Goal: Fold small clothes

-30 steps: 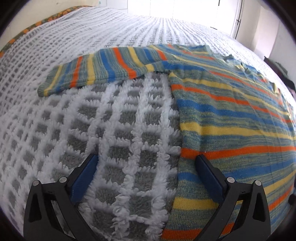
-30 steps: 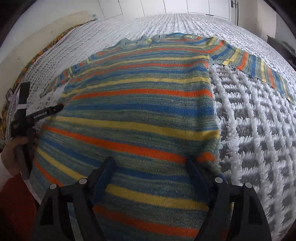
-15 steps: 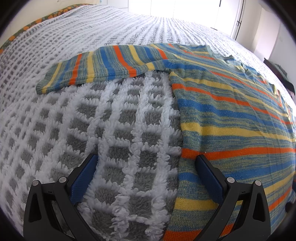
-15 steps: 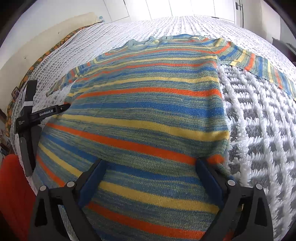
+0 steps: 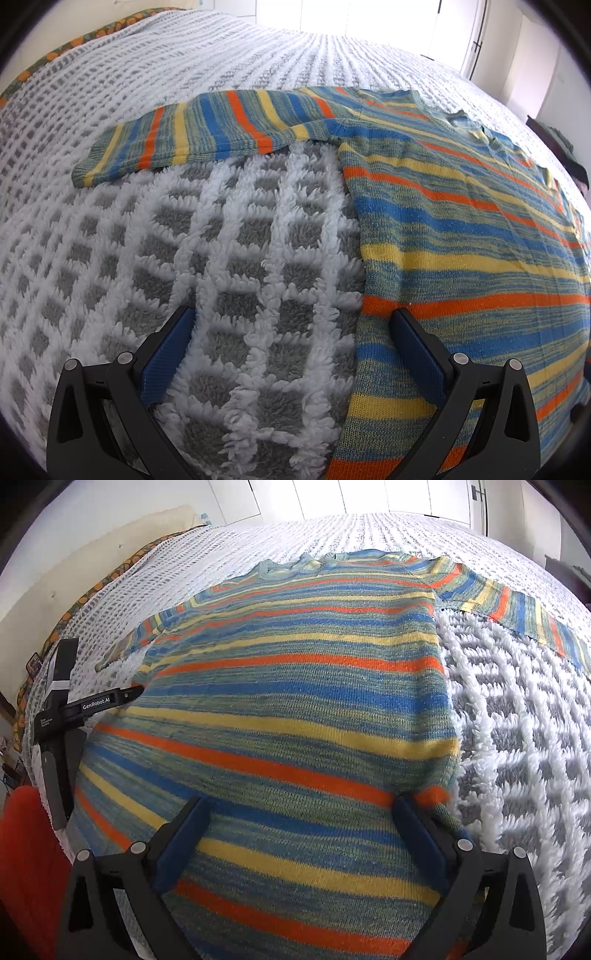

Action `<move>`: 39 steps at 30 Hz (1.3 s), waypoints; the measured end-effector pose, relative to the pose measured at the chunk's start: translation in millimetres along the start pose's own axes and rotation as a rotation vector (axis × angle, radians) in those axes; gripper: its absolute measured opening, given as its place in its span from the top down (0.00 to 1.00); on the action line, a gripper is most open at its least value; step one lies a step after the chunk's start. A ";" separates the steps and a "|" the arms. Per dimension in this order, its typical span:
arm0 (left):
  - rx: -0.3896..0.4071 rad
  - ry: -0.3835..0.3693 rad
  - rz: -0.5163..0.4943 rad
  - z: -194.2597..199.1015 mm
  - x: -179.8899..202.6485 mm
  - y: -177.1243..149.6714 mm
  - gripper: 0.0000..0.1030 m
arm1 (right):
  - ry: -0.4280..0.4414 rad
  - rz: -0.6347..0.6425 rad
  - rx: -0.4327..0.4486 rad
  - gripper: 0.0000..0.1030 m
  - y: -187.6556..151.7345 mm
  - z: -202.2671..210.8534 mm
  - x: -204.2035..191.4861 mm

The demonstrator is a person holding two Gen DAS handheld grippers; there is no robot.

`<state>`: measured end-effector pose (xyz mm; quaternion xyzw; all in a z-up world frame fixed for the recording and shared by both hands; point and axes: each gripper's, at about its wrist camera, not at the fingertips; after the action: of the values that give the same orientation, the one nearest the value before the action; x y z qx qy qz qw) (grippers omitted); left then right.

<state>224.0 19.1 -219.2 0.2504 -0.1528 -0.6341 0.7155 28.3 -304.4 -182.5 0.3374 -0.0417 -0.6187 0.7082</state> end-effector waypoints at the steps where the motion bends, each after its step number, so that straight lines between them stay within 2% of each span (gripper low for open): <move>1: 0.000 0.000 0.000 -0.1 -0.2 0.1 0.00 | 0.000 -0.001 0.000 0.03 -0.2 0.1 -0.2; 39: 0.000 0.000 0.000 0.0 -0.2 0.0 0.00 | 0.005 -0.009 0.006 0.03 -1.8 1.5 -0.5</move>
<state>224.0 19.3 -219.2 0.2503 -0.1531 -0.6340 0.7155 25.9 -304.6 -182.1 0.3413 -0.0405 -0.6210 0.7044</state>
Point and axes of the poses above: each gripper's, at about its wrist camera, not at the fingertips, and z roughly against the way its jaws point, x to its right, y to its top, and after that the axes turned 11 degrees about y, right-handed
